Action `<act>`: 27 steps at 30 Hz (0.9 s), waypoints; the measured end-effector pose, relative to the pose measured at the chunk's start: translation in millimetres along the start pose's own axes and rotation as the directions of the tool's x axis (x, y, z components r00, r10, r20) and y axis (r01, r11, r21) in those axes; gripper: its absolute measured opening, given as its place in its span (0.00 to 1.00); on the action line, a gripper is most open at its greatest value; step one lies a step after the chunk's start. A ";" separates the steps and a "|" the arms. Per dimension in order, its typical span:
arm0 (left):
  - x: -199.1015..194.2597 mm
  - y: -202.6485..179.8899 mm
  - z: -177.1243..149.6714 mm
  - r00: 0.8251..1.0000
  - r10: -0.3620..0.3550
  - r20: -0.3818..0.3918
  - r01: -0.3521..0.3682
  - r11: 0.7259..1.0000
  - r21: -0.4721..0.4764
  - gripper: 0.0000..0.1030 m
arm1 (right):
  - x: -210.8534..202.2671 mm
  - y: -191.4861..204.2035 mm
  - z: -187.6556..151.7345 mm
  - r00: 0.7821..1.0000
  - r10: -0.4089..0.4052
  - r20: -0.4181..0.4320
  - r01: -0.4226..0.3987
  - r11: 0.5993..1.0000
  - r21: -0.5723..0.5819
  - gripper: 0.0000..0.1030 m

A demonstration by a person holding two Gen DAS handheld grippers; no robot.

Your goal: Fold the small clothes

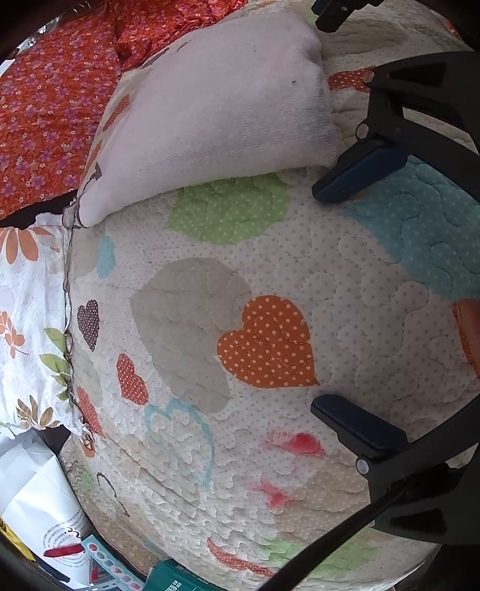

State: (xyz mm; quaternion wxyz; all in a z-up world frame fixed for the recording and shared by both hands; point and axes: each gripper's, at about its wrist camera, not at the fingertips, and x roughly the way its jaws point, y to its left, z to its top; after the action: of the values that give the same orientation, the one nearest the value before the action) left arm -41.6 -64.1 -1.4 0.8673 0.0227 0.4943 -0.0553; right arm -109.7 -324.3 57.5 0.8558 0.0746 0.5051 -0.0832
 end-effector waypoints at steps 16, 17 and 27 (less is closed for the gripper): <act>-46.7 6.6 9.7 0.993 0.036 0.116 -0.036 0.999 -0.004 1.00 | -13.1 18.1 -4.2 0.998 -0.035 0.054 0.039 0.998 -0.059 0.61; -47.9 6.7 10.1 0.993 0.033 0.115 -0.033 0.999 -0.004 1.00 | -13.1 18.2 -4.3 0.998 -0.036 0.053 0.039 0.998 -0.058 0.61; -51.6 5.7 4.5 0.996 0.003 0.092 -0.002 1.000 -0.008 1.00 | -11.5 28.6 -7.9 0.997 -0.052 0.053 0.057 0.995 -0.085 0.61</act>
State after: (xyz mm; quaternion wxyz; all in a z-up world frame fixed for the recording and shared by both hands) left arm -63.2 -55.1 45.2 0.8893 0.0174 0.4540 -0.0534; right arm -115.7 -293.9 65.0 0.8683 0.0216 0.4880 -0.0865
